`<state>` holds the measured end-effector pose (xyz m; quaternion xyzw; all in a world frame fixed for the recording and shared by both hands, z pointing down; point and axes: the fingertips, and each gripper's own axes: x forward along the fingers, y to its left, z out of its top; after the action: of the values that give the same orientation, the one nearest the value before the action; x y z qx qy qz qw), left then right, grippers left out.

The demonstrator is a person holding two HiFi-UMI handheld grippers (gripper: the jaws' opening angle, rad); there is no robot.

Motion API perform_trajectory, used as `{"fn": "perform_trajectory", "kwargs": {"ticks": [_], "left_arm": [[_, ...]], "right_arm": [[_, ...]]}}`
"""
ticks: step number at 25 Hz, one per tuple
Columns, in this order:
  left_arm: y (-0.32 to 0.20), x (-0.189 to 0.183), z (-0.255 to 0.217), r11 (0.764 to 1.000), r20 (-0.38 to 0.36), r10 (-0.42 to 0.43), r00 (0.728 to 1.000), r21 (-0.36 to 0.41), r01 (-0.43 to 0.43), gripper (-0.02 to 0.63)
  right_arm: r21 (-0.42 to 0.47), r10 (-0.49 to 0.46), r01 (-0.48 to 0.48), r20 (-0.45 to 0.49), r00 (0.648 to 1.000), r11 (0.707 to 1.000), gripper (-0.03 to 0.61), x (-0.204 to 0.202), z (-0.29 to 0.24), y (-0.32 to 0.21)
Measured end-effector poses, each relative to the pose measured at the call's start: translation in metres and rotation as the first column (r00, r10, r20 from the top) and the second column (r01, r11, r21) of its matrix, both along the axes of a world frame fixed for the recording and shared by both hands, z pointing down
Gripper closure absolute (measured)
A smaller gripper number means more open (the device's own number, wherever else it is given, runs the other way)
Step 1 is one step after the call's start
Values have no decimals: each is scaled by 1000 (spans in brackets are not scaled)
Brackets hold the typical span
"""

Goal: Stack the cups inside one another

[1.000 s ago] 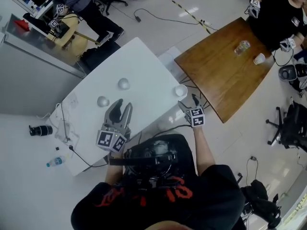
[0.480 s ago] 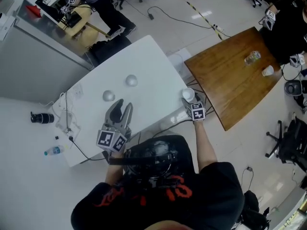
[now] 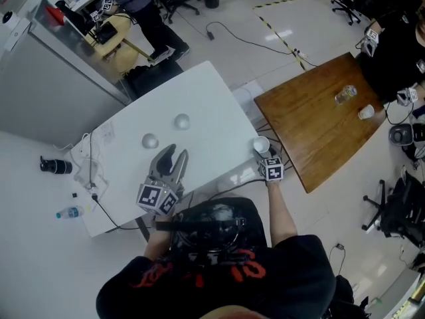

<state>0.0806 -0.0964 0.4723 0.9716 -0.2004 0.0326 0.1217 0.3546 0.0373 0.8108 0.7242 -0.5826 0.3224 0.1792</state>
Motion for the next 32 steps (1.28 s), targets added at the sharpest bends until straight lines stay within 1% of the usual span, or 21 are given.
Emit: {"fn": "perform_trajectory", "kwargs": {"ticks": [3, 6, 14, 18, 23, 27, 32], "left_arm": [[1, 1, 0, 1000, -2, 2, 1000, -2, -2, 449], [0, -2, 0, 1000, -7, -4, 1000, 0, 4, 449], [-14, -31, 6, 999, -7, -40, 999, -12, 40, 449], [-22, -50, 12, 997, -19, -72, 997, -20, 72, 450], [-21, -51, 12, 997, -33, -77, 997, -24, 76, 450], [-26, -58, 4, 995, -47, -100, 994, -11, 100, 451], [-36, -85, 2, 987, -50, -160, 986, -5, 160, 450]], "right_arm": [[10, -3, 3, -12, 1000, 1000, 268, -1, -5, 6], [31, -14, 15, -30, 999, 999, 268, -5, -22, 7], [146, -36, 46, -72, 997, 988, 268, -27, -79, -21], [206, -85, 103, -94, 992, 973, 268, -48, -110, -52], [277, -133, 169, -145, 980, 946, 268, -57, -156, -73], [295, -173, 212, -151, 973, 932, 268, -68, -177, -89], [316, -233, 274, -162, 959, 908, 268, -89, -189, -118]]}}
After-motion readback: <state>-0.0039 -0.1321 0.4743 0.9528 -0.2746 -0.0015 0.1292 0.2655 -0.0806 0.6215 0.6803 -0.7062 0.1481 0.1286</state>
